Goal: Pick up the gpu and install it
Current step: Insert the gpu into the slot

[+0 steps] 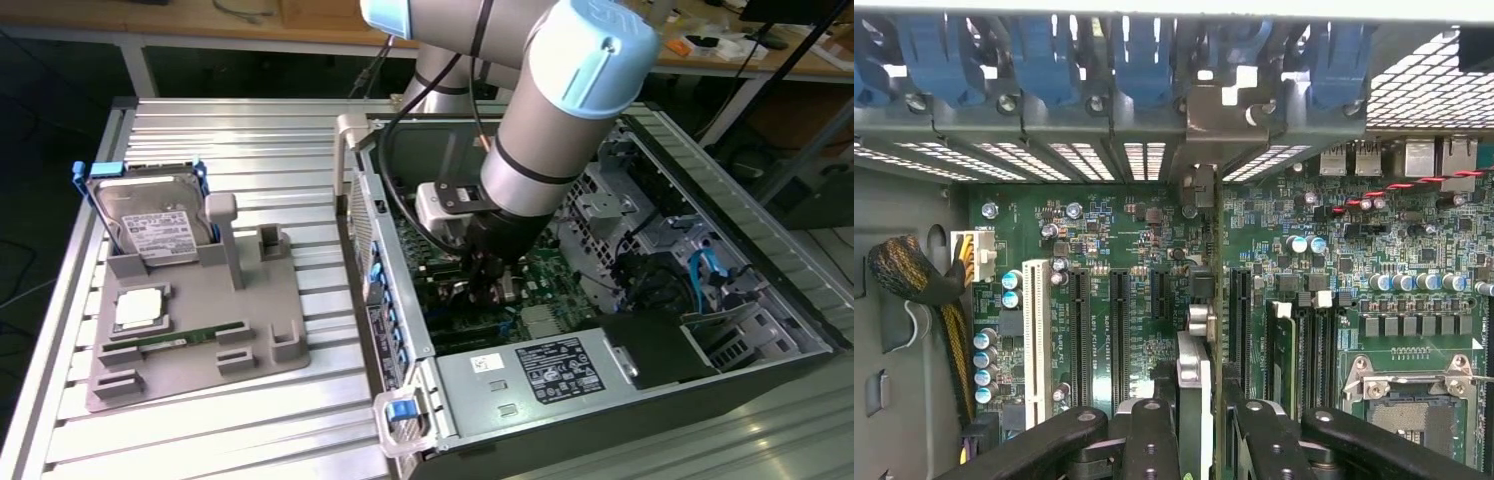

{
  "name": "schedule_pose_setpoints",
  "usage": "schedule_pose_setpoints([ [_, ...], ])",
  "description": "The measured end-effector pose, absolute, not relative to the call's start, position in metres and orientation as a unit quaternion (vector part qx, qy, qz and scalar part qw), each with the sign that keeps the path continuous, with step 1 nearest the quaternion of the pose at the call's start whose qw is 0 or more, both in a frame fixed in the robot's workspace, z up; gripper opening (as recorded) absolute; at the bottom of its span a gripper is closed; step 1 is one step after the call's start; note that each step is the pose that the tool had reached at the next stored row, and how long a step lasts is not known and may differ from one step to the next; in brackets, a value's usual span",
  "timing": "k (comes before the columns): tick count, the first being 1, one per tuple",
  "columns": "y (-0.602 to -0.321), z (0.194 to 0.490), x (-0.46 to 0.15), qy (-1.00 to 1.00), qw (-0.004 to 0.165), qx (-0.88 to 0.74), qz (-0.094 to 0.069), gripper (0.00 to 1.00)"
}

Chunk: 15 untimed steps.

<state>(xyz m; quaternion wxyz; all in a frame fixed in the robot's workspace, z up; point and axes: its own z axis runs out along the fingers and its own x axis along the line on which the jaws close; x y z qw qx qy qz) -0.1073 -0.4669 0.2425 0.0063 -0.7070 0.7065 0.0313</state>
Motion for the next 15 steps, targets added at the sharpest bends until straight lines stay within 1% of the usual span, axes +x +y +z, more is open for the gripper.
schedule_pose_setpoints([
  [1, -0.467, 0.242, -0.107, 0.707, 0.006, -0.707, 0.031, 0.28],
  [2, -0.467, 0.242, -0.107, 0.707, 0.006, -0.707, 0.031, 0.34],
  [3, -0.467, 0.243, -0.107, 0.707, 0.006, -0.707, 0.031, 0.34],
  [4, -0.467, 0.243, -0.107, 0.707, 0.006, -0.707, 0.031, 0.40],
  [8, -0.467, 0.245, -0.107, 0.706, 0.005, -0.707, 0.031, 0.40],
  [15, -0.467, 0.260, -0.107, 0.706, 0.006, -0.707, 0.030, 0.40],
])
